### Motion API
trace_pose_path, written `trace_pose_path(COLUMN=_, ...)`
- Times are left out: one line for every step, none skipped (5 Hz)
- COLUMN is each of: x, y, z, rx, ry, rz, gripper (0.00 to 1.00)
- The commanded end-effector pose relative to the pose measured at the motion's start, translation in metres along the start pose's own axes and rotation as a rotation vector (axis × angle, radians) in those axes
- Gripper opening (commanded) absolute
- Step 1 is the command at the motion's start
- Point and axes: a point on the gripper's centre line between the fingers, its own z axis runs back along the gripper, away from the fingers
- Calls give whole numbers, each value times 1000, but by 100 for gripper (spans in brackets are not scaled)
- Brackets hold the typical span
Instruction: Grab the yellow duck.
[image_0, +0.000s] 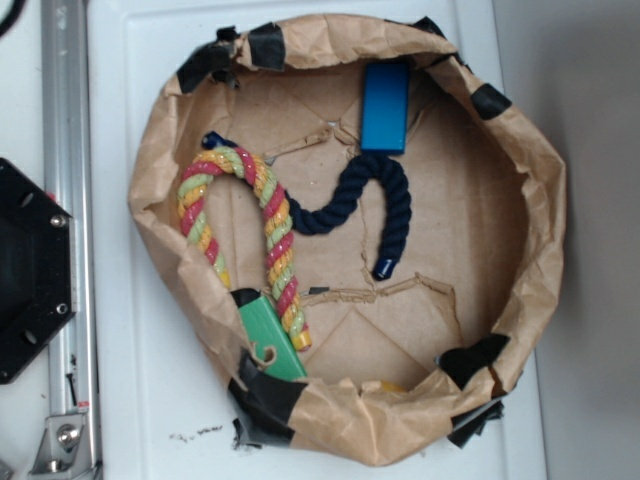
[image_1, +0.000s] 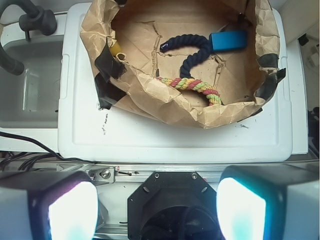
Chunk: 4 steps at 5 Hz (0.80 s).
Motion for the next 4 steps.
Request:
trace_pose_path(x=0, y=0, z=0, rx=0, ry=0, rz=0, gripper=100)
trace_pose_path(x=45, y=21, z=-17, rx=48, ry=81, rz=170, gripper=100)
trace_pose_path(x=78, y=27, z=-34, rx=61, ry=-80, rz=128, gripper=100)
trace_pose_path(x=104, y=27, z=-62, rx=139, ry=-166, rz=88, gripper=100)
